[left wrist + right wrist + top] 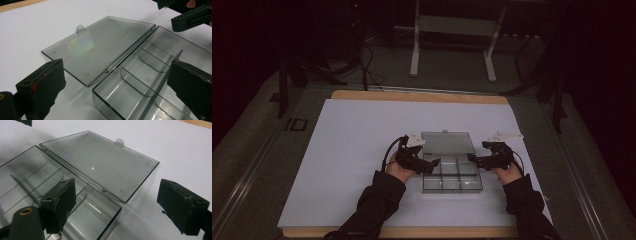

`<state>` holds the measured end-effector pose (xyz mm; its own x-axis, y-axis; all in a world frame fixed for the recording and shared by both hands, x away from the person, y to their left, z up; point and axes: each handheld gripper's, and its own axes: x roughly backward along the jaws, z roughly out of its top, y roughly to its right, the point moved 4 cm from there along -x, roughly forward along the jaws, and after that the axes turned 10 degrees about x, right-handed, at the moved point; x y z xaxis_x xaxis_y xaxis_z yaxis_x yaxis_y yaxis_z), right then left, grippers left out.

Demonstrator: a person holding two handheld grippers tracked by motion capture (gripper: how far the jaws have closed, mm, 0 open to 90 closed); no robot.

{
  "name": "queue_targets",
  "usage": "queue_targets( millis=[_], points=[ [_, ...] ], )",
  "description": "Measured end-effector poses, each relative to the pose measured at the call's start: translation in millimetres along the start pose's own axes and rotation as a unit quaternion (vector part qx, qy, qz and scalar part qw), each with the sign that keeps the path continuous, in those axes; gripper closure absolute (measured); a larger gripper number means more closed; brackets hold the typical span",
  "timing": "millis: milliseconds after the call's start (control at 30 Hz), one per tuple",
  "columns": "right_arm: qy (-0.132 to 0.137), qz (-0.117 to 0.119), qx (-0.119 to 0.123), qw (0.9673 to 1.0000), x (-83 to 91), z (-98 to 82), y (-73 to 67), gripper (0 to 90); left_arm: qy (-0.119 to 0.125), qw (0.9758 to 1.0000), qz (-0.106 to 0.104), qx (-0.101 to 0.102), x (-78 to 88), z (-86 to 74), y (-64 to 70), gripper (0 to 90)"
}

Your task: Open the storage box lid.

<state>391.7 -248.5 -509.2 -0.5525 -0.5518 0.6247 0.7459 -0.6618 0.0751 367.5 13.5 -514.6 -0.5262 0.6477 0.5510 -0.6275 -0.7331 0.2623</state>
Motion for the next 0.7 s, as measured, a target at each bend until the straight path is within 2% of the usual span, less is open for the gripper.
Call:
queue_targets(
  millis=[100,300,533,700],
  points=[
    [0.0,0.002,0.003,1.0,4.9,-1.3,-2.5,15.4,0.0,1.0,-0.006,0.001,4.5,-2.5,1.3,2.6],
    [0.005,0.006,0.003,1.0,13.7,-5.2,-6.0,15.4,-0.004,0.9999,-0.004,-0.011,13.8,-8.8,4.4,2.6],
    [0.01,0.002,0.008,0.9999,25.3,-11.0,-8.2,15.4,0.0,1.0,-0.006,-0.005,27.1,-16.4,3.4,2.6],
    [0.012,0.003,0.009,0.9999,33.5,-16.1,-9.3,15.4,0.0,1.0,-0.005,-0.007,35.6,-21.3,4.6,2.6]
  ],
)
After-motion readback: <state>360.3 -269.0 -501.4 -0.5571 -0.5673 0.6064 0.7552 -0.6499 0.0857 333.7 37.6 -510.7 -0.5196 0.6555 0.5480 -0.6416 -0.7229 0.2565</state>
